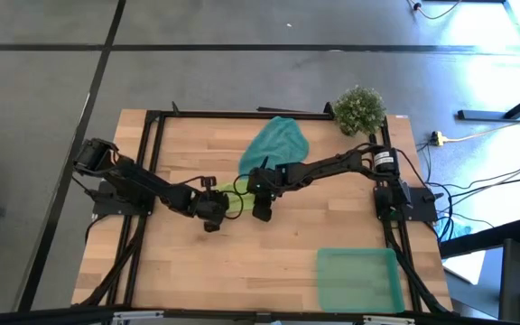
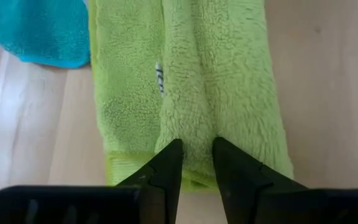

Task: Roll microfiber towels into tight, uniform cylinder then place into a basket
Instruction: Roll the green microfiber cloth

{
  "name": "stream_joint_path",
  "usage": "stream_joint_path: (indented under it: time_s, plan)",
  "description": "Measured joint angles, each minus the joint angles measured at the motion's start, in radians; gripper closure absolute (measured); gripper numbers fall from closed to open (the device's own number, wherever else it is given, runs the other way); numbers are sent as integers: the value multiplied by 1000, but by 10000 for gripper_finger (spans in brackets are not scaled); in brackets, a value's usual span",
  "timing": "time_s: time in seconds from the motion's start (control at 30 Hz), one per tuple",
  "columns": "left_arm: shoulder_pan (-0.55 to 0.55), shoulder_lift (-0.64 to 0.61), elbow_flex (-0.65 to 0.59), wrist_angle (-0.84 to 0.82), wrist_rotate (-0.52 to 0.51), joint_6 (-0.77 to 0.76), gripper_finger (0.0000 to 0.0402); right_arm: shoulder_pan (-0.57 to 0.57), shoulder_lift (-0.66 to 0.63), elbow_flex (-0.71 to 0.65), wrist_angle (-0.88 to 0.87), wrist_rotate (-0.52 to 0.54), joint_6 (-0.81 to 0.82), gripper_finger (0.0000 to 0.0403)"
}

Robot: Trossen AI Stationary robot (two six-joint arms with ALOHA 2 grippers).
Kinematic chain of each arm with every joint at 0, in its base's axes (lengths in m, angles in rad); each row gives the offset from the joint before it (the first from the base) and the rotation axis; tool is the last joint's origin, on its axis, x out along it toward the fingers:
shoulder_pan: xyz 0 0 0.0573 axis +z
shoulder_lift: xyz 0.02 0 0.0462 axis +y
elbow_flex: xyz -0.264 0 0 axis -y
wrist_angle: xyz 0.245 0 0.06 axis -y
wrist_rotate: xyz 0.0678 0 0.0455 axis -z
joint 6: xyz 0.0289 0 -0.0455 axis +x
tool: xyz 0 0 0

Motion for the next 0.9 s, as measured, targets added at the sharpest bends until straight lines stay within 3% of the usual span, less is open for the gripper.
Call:
stream_joint_path:
  time_s: [0.23,0.4,0.53,0.9]
  plan:
    - [-4,-140,-1,-83,-40,12,312,-4,0,0,-1,0,0,281]
    - [-23,-185,0,-6,-35,73,312,-4,0,-1,2,-1,0,281]
    - [-21,-127,-26,121,23,113,312,-4,0,-2,8,0,0,281]
    - [42,58,-36,169,12,82,312,-4,-1,0,10,0,-4,281]
